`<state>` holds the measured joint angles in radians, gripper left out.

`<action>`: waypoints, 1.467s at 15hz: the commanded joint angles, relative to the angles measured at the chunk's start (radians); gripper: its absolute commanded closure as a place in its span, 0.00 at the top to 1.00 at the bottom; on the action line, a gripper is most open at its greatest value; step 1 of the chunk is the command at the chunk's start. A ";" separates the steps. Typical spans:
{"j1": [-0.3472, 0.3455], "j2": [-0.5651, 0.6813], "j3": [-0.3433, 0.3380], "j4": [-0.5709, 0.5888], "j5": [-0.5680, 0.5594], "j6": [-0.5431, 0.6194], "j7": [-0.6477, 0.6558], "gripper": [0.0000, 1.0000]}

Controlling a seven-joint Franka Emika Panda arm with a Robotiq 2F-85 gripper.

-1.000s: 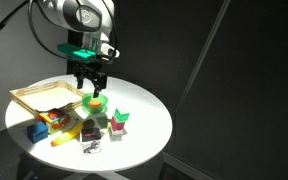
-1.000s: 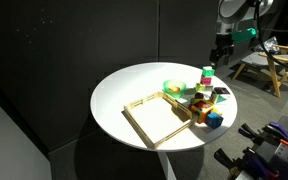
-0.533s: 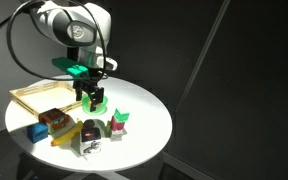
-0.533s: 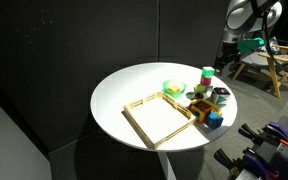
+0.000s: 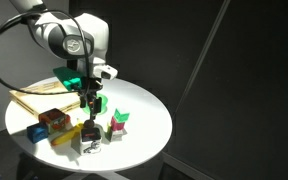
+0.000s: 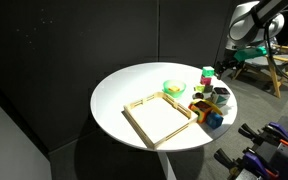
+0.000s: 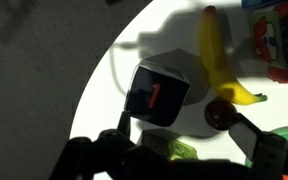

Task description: Pick up the orange block and put it in the green bowl, pick up the block with the number one on it and put it in the tray

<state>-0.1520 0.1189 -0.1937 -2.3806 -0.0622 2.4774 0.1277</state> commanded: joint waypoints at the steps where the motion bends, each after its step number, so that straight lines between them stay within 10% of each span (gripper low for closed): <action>1: -0.002 0.013 -0.016 -0.014 -0.034 0.078 0.098 1.00; 22: 0.006 0.062 -0.032 -0.006 0.020 0.086 0.227 1.00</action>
<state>-0.1511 0.1785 -0.2211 -2.3865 -0.0331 2.5652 0.3530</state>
